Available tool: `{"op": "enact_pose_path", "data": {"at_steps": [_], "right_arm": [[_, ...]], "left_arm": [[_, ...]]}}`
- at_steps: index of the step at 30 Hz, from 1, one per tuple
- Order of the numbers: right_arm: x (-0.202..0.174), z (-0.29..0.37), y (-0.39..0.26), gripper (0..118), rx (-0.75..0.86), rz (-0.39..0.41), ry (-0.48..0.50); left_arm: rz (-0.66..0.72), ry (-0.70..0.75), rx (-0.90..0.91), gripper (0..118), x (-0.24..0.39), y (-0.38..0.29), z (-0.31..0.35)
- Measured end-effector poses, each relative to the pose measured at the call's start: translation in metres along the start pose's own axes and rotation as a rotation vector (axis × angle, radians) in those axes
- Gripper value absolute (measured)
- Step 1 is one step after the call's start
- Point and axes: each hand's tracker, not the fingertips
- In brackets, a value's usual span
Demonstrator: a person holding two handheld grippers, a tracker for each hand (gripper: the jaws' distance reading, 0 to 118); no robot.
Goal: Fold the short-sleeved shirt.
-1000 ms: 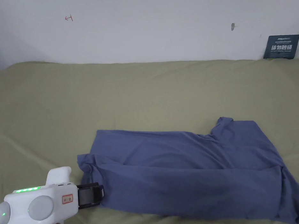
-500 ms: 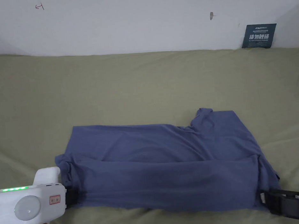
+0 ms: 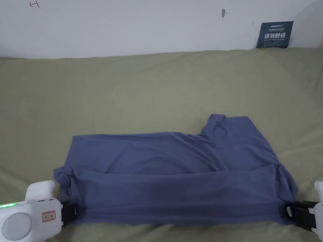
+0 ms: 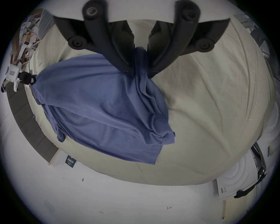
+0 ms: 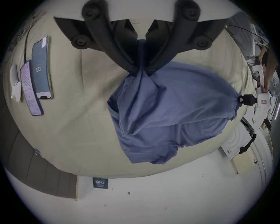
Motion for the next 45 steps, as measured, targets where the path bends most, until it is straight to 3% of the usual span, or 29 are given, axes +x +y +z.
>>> {"op": "enact_pose_path", "data": {"at_steps": [11,23,31,32,33,34,35,36,37,38,43,44,45], "right_arm": [[-0.005,0.039,-0.017,9,0.017,0.02,0.006],[-0.007,0.095,-0.09,9,-0.047,0.031,0.04],[-0.008,0.103,-0.105,9,-0.065,0.025,0.051],[-0.007,0.103,-0.105,12,-0.06,0.018,0.053],[-0.008,0.103,-0.103,31,-0.049,0.003,0.056],[-0.01,0.106,-0.1,68,-0.02,-0.015,0.034],[-0.011,0.11,-0.097,112,0.011,-0.015,0.008],[-0.011,0.114,-0.092,118,0.028,-0.015,0.038],[-0.013,0.122,-0.084,118,0.124,-0.038,0.027],[-0.017,0.122,-0.073,118,0.092,-0.047,0.061],[-0.031,0.101,-0.02,116,0.151,-0.034,0.023],[-0.033,0.094,-0.011,105,0.155,-0.021,0.016],[-0.036,0.086,0.001,81,0.162,0.005,0.004]], "left_arm": [[-0.034,0.014,0.012,14,-0.006,-0.015,0.037],[-0.045,0.009,-0.021,14,-0.02,-0.094,0.098],[-0.033,0.003,-0.035,14,-0.024,-0.111,0.11],[-0.035,0.001,-0.033,14,-0.024,-0.111,0.109],[-0.04,-0.018,-0.02,17,-0.025,-0.112,0.108],[-0.037,-0.058,0.01,40,-0.025,-0.111,0.109],[-0.035,-0.051,0.013,97,-0.026,-0.11,0.111],[-0.025,-0.066,-0.002,118,-0.027,-0.106,0.111],[-0.019,-0.08,0.01,113,-0.028,-0.104,0.118],[-0.012,-0.086,0.073,113,-0.026,-0.098,0.124],[-0.07,-0.034,0.125,110,-0.007,-0.039,0.115],[-0.068,-0.019,0.146,103,-0.005,-0.028,0.109],[-0.067,-0.004,0.156,83,-0.002,-0.015,0.101]]}}
